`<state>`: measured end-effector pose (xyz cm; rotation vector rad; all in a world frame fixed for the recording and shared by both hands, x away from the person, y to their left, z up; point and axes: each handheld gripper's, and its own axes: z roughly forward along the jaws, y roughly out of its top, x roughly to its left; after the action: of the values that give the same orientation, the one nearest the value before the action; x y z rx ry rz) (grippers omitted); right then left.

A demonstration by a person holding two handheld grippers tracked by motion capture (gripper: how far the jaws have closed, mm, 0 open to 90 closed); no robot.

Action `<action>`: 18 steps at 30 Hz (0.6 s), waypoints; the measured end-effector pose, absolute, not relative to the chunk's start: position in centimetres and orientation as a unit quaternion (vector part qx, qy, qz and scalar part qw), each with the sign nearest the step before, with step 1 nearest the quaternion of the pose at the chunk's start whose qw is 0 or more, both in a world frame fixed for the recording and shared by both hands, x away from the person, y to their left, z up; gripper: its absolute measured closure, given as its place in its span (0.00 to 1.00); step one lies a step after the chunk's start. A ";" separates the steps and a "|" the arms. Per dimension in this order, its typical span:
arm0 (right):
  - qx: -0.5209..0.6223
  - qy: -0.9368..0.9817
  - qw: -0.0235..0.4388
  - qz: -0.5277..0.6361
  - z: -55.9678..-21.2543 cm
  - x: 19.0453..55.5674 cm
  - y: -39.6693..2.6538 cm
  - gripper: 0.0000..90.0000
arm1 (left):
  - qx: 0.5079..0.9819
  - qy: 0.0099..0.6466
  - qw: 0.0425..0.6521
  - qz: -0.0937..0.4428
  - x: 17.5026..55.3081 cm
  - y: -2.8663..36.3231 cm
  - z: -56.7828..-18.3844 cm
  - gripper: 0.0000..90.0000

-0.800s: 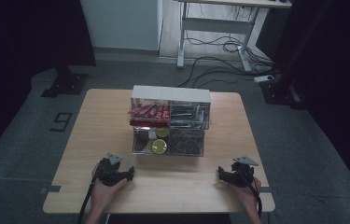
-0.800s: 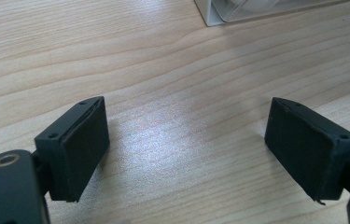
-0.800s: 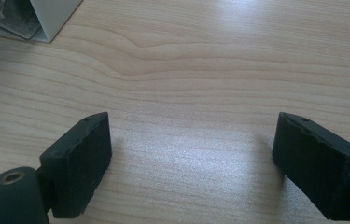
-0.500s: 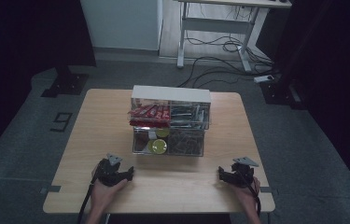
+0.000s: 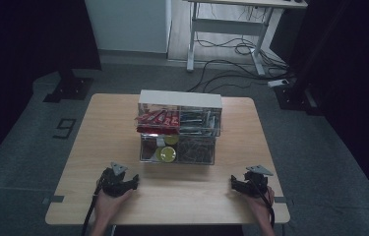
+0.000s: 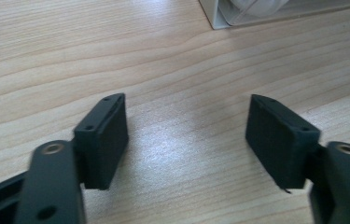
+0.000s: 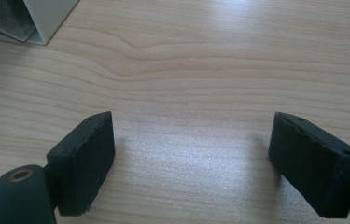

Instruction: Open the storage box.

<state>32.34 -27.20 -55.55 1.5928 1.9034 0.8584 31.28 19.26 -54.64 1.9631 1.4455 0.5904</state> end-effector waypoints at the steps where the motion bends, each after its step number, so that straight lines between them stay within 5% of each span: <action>1: 0.586 0.701 0.255 0.316 -55.6 32.3 -27.2 0.16 | 0.743 0.548 0.312 0.224 31.2 19.3 -54.6 0.35; 12: 0.586 0.701 0.255 0.317 -55.5 32.3 -27.2 0.17 | 0.728 0.559 0.336 0.212 30.5 19.9 -52.9 0.49; 18: 0.586 0.700 0.256 0.318 -55.5 32.3 -27.2 0.18 | 0.719 0.564 0.351 0.205 30.0 20.4 -51.6 0.67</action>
<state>32.32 -27.20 -55.54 1.5906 1.9014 0.8624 29.97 20.35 -51.61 1.8612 1.4591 0.5304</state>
